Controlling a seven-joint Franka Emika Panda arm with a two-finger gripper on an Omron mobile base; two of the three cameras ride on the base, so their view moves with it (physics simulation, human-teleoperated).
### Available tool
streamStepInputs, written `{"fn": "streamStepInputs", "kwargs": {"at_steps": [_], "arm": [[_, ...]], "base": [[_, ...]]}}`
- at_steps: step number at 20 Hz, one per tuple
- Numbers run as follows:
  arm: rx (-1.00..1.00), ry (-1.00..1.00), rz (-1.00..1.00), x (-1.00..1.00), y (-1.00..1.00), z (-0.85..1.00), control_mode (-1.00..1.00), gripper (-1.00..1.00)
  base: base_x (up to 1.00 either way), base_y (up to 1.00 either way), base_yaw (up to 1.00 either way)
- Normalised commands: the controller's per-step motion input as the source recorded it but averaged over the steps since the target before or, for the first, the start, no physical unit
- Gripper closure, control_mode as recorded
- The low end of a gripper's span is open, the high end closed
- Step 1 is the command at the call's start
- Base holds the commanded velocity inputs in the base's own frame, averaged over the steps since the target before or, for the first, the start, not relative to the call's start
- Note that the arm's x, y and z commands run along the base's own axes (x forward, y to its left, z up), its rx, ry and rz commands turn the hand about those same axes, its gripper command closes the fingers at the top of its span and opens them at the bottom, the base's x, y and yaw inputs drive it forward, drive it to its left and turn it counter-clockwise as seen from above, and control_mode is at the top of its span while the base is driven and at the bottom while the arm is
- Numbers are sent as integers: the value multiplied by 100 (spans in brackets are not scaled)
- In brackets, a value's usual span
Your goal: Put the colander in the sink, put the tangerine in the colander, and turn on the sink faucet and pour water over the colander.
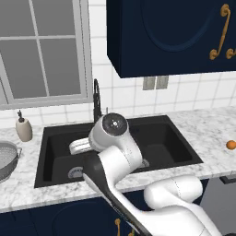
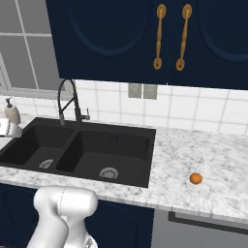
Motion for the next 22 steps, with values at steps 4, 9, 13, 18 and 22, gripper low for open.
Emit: {"fn": "streamStepInputs", "kwargs": {"at_steps": [4,9,13,18,22], "arm": [[0,0,8,23,100,-8,-100,-100],[0,4,12,61,100,-14,-100,-100],[0,4,12,98,89,-27,-100,-100],[0,16,8,83,31,-24,-100,-100],[0,21,7,22,34,-11,-100,-100]], "base": [[0,0,0],[0,0,0],[0,0,0],[0,0,0],[0,0,0]]}}
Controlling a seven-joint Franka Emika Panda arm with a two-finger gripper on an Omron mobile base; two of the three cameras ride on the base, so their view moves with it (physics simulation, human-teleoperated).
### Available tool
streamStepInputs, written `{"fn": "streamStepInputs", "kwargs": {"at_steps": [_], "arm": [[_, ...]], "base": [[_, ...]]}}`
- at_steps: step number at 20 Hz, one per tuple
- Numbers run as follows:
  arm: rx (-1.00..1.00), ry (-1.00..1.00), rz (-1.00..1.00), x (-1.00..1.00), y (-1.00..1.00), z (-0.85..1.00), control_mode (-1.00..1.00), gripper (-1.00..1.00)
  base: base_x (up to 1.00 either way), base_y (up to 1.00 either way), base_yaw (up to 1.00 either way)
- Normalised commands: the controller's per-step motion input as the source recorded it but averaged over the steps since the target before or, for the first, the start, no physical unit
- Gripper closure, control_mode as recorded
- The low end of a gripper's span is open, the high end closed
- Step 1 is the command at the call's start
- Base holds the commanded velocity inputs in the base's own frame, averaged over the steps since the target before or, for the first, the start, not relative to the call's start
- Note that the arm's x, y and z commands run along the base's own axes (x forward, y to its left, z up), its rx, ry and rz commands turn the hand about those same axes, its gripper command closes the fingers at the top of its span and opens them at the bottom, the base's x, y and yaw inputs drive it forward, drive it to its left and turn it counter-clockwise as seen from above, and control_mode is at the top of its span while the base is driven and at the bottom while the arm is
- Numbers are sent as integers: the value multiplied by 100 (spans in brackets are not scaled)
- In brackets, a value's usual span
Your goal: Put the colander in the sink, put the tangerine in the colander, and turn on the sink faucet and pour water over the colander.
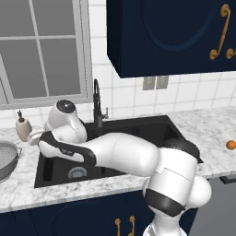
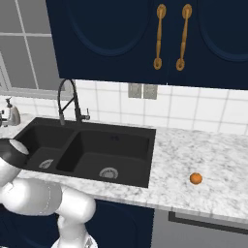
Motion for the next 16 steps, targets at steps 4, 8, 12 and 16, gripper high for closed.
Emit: {"fn": "streamStepInputs", "kwargs": {"at_steps": [4,8,12,16], "arm": [[0,22,5,0,69,0,-100,-100],[0,12,6,0,71,-8,-100,-100],[0,0,1,0,40,-19,-100,-100],[0,-1,0,0,21,-3,-100,-100]], "base": [[0,0,0],[0,0,0],[0,0,0],[0,0,0]]}}
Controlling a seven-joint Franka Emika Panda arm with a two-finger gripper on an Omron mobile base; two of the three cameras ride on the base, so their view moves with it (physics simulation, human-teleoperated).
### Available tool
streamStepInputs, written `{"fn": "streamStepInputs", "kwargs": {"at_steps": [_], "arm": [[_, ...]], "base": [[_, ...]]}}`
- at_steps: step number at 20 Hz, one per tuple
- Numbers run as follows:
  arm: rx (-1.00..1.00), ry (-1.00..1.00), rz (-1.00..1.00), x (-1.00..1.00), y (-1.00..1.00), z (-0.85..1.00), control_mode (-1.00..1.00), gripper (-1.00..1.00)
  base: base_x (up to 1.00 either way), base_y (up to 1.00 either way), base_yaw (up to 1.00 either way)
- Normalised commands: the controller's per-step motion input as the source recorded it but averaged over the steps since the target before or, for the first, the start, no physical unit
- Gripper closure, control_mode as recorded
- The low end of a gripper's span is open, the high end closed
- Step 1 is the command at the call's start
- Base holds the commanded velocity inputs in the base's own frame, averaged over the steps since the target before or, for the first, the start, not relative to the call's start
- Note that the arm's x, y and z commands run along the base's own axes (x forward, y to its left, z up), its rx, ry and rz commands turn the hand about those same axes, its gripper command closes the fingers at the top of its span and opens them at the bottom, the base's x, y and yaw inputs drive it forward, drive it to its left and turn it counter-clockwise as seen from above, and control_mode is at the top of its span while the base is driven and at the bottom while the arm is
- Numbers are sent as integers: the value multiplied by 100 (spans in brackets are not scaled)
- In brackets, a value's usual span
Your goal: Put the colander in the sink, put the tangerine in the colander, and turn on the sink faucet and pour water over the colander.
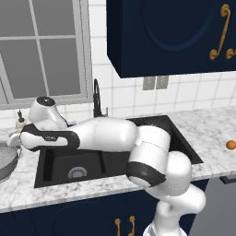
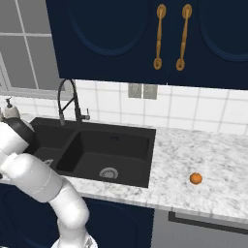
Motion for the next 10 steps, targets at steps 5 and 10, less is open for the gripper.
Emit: {"fn": "streamStepInputs", "kwargs": {"at_steps": [5,10], "arm": [[0,0,0,0,35,0,-100,-100],[0,0,0,3,30,0,-100,-100]], "base": [[0,0,0],[0,0,0]]}}
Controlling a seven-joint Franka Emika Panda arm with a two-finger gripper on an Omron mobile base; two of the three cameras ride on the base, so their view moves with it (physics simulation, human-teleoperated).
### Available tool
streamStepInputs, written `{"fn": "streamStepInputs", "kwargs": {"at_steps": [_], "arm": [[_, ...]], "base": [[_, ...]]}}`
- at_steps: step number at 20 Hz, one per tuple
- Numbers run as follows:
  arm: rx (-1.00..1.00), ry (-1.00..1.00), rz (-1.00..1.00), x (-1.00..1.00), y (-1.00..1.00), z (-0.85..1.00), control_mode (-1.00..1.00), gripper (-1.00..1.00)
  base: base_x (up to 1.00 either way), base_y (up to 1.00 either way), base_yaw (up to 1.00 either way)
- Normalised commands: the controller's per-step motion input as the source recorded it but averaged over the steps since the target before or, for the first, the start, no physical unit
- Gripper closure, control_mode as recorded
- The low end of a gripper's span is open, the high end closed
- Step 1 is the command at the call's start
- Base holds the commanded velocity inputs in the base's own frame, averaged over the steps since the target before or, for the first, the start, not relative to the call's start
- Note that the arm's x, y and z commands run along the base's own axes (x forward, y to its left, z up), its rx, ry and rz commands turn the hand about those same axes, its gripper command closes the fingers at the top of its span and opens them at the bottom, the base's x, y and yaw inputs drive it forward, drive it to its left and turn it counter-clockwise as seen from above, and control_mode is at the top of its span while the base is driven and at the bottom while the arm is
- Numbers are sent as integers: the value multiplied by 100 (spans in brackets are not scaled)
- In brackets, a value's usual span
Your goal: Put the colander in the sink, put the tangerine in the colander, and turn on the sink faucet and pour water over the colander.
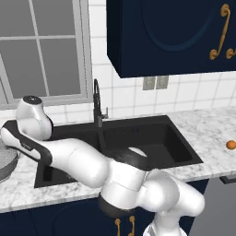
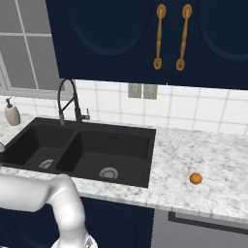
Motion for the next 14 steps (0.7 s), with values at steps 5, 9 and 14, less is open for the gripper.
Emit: {"fn": "streamStepInputs", "kwargs": {"at_steps": [5,9,14], "arm": [[0,0,0,0,6,-1,-100,-100],[0,0,0,0,1,-25,-100,-100],[-4,4,0,0,0,-62,-100,-100]], "base": [[0,0,0],[0,0,0],[0,0,0]]}}
